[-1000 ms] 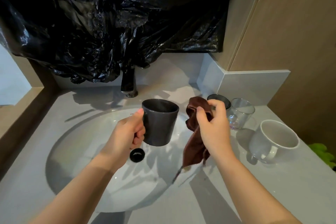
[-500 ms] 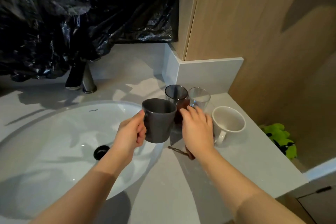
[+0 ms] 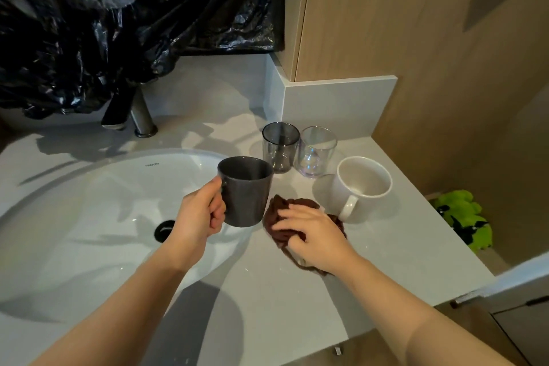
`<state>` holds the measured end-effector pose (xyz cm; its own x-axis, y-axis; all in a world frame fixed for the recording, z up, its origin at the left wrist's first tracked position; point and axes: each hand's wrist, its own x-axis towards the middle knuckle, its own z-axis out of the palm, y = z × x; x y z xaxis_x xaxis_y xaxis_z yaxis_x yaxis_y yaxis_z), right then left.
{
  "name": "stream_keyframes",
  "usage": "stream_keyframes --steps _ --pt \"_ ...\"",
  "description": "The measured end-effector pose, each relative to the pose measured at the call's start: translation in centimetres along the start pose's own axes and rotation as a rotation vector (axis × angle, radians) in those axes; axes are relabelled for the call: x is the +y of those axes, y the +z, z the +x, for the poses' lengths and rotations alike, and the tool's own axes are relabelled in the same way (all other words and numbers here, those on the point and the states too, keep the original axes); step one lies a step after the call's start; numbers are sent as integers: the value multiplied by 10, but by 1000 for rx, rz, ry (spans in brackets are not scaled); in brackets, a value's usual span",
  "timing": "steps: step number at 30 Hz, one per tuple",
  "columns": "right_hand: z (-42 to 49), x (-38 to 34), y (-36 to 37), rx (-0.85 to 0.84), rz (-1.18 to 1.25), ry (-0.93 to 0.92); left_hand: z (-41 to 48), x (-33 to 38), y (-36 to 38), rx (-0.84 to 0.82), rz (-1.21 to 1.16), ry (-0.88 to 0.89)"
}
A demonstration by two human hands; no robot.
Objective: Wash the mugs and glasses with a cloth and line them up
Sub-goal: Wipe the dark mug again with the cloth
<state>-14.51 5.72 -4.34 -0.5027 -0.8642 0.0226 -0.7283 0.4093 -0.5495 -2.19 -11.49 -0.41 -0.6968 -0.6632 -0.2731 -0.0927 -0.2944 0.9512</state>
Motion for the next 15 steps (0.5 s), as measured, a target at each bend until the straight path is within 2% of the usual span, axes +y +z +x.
stream_keyframes --steps 5,15 --pt "-30 6 -10 46 113 50 -4 -3 22 -1 3 -6" --pt "-53 17 -21 40 85 76 -4 -24 70 -19 -3 -46"
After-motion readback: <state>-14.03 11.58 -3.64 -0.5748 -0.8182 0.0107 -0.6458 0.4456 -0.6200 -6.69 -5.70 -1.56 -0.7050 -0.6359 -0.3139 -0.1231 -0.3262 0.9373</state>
